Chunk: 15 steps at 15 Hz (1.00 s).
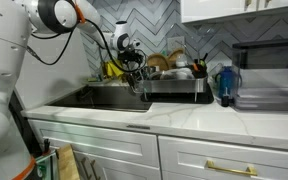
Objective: Open the faucet
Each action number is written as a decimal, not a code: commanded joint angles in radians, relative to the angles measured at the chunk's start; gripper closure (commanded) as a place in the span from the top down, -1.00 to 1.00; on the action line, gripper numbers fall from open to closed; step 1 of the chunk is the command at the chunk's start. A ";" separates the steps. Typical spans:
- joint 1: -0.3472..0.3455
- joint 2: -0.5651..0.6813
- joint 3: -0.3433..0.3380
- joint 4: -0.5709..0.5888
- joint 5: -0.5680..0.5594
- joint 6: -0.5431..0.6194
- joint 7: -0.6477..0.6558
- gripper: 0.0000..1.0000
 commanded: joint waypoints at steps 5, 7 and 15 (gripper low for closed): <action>0.010 0.019 -0.003 0.029 -0.011 0.000 0.017 1.00; 0.007 0.012 -0.003 0.027 -0.009 0.002 0.013 1.00; -0.001 0.017 0.026 0.057 0.018 0.017 -0.007 1.00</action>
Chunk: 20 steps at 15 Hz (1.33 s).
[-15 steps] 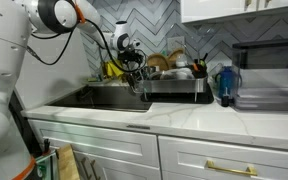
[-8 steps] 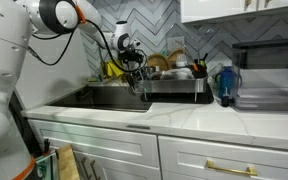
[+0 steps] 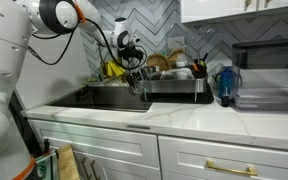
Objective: Open the faucet
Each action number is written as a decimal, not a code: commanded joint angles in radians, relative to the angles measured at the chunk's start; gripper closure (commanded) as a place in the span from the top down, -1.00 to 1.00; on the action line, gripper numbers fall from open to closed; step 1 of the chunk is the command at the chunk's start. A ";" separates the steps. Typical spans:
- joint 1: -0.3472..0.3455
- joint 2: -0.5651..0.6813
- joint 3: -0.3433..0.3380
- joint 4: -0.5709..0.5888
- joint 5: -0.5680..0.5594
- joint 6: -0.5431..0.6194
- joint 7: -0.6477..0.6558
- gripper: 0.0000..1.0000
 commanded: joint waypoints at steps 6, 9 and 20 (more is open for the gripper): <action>0.008 0.018 0.022 0.016 0.009 -0.095 0.001 1.00; 0.022 0.023 -0.003 0.017 -0.032 -0.107 0.010 1.00; 0.040 0.022 -0.035 0.012 -0.091 -0.092 0.024 1.00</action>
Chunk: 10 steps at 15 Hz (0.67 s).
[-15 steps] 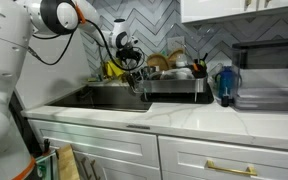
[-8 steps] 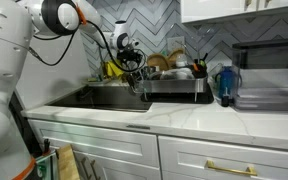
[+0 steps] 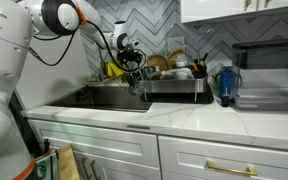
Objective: Open the faucet
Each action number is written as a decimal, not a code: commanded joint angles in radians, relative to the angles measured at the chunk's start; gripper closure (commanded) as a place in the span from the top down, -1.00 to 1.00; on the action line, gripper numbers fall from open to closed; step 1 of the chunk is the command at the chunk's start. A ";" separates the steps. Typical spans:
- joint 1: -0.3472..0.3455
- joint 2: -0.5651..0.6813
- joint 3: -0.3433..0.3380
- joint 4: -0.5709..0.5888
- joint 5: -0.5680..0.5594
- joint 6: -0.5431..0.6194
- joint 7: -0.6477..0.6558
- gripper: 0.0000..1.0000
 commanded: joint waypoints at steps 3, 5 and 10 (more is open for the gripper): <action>0.026 0.005 -0.036 0.010 -0.055 -0.016 0.025 1.00; 0.030 0.005 -0.041 0.009 -0.060 -0.015 0.028 1.00; 0.034 0.004 -0.053 0.007 -0.081 -0.003 0.041 1.00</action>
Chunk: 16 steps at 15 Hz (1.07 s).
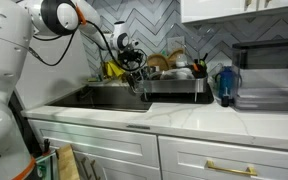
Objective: Open the faucet
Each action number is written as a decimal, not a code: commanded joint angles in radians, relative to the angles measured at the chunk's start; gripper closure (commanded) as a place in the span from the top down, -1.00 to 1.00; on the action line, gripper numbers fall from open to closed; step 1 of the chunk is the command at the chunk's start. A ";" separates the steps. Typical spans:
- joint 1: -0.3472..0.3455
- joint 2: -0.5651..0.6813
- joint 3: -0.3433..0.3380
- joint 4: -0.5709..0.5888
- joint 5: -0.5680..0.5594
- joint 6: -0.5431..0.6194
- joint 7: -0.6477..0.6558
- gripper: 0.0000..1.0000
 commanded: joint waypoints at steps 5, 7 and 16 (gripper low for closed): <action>0.018 0.003 -0.031 0.006 -0.050 -0.006 0.037 1.00; 0.019 0.004 -0.031 0.006 -0.051 -0.009 0.035 1.00; 0.022 0.002 -0.035 0.005 -0.052 -0.009 0.038 1.00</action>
